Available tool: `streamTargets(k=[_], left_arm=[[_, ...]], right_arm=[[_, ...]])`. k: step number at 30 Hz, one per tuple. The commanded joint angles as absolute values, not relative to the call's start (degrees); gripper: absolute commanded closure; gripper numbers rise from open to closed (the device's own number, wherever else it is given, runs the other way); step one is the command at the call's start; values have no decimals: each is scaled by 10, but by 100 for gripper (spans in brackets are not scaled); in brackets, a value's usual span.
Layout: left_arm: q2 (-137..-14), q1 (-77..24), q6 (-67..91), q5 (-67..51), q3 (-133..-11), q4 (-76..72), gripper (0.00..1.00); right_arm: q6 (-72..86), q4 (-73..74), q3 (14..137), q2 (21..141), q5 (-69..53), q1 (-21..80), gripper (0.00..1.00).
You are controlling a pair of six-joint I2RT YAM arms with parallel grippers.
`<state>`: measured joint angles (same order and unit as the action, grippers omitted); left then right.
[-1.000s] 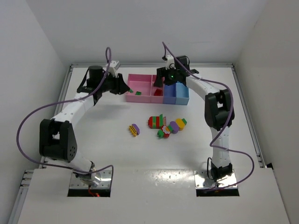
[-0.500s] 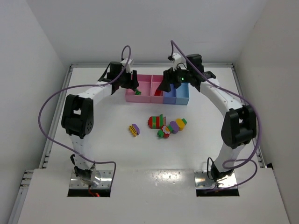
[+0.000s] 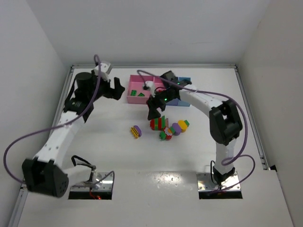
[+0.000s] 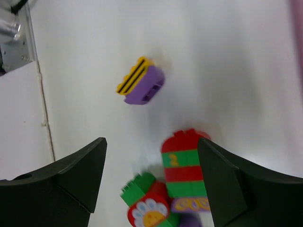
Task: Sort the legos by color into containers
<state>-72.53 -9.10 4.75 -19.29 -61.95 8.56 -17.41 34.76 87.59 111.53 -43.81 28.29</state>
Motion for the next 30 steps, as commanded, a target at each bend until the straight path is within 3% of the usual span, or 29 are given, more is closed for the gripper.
streamTargets(k=[1,4,8,14,21,24,30], left_arm=[[-644,-74,-2,-87,-571,156,9],[-594,-60,44,22,-554,176,6],[-568,-54,69,77,-554,215,4],[-538,-42,77,73,-529,247,4],[-538,-42,33,6,-512,252,3],[-548,-42,-10,-43,-512,258,0],[-572,-42,-41,-103,-524,258,0]], right_arm=[[-194,367,901,1143,-390,351,23],[-114,375,933,1178,-324,382,26],[-1,375,947,1216,-305,407,26],[28,331,902,1220,-328,420,26],[-212,218,760,1107,-385,422,19],[-392,271,738,1093,-422,410,17],[-549,309,770,1114,-452,392,14]])
